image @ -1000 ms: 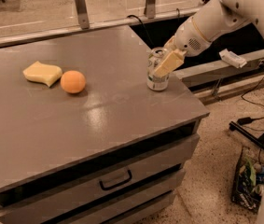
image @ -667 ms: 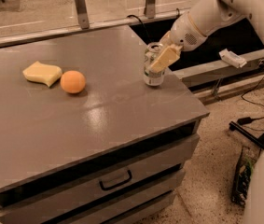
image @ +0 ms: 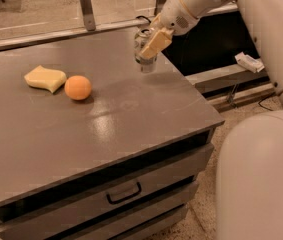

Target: Move 7up can near sponge

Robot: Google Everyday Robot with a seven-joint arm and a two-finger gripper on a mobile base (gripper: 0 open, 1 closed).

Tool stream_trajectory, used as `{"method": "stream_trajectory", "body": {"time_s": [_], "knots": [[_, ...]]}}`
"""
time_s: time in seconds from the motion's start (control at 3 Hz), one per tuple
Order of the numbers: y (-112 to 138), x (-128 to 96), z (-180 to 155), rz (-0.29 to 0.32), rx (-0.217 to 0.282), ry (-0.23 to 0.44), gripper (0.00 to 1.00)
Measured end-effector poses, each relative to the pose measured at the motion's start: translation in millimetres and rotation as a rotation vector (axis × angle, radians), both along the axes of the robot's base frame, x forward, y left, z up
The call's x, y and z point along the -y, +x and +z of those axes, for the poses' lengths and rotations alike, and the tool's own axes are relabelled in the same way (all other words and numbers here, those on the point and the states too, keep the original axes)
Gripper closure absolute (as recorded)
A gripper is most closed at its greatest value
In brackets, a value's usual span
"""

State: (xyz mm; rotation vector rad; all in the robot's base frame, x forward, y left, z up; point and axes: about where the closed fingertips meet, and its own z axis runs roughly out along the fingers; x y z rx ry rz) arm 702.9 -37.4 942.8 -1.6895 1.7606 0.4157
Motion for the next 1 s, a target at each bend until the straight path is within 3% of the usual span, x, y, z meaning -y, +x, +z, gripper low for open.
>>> {"method": "stream_trajectory", "body": {"time_s": [0.67, 1.0], "knots": [[30, -50, 5, -0.045, 0.023, 0.132, 1.00], [34, -82, -6, -0.026, 0.020, 0.187, 1.00]]}}
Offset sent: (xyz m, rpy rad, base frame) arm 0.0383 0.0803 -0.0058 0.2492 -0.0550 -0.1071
